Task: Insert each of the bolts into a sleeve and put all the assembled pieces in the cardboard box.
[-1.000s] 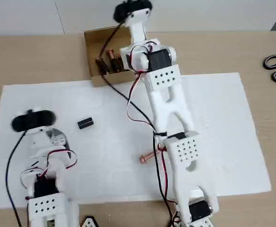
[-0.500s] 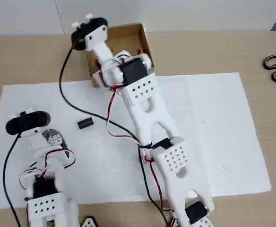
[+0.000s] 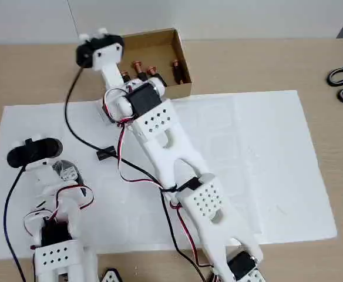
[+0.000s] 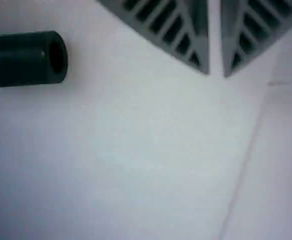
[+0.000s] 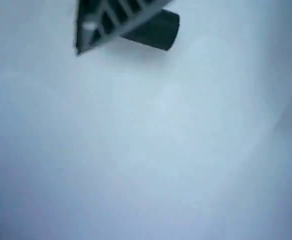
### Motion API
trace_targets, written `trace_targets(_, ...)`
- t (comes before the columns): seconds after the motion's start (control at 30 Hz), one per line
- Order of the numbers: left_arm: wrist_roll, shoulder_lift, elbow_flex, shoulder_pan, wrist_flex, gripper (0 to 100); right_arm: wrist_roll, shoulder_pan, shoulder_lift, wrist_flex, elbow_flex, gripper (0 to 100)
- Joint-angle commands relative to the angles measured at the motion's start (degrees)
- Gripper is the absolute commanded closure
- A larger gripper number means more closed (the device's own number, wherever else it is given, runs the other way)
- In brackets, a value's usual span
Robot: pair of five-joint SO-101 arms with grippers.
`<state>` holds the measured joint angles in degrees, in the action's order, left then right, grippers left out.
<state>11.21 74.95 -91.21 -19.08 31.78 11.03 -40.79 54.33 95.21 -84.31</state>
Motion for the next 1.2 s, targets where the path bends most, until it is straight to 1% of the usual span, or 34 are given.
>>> trace_targets(0.0, 0.44, 0.70, 0.31, -1.58, -1.23, 99, 3.60, -0.48, 1.80, 0.57, -1.05, 86.4)
trace_targets(0.1, 0.70, 0.70, 0.31, -4.40, -1.23, 99, 6.77, -0.57, 5.05, 0.48, -1.14, 86.3)
trace_targets(0.2, 0.70, 0.70, 0.31, -4.66, -1.23, 99, 9.41, -1.27, 7.43, 0.48, -1.14, 86.2)
trace_targets(0.47, 0.70, 0.70, 0.31, -4.66, -1.23, 99, 9.41, -5.85, 11.30, 0.57, -1.14, 85.8)
trace_targets(0.57, 0.70, 0.70, 0.31, -4.66, -1.23, 99, 9.32, -7.25, 11.38, 0.57, -1.14, 80.2)
trace_targets(0.67, 0.70, 0.70, 0.31, -4.66, -1.23, 99, 6.24, -8.22, 11.21, 0.57, -1.23, 76.3)
trace_targets(0.97, 0.70, 0.70, 0.31, -4.66, -1.23, 99, 5.80, -9.98, 11.47, 0.75, -1.14, 76.4)
trace_targets(1.1, 0.70, 0.70, 0.31, -4.66, -1.23, 99, 8.88, -11.38, 11.56, 0.75, -1.14, 76.4)
trace_targets(1.17, 0.70, 0.70, 0.31, -4.66, -1.23, 99, 9.14, -11.65, 11.56, 0.75, -1.14, 76.4)
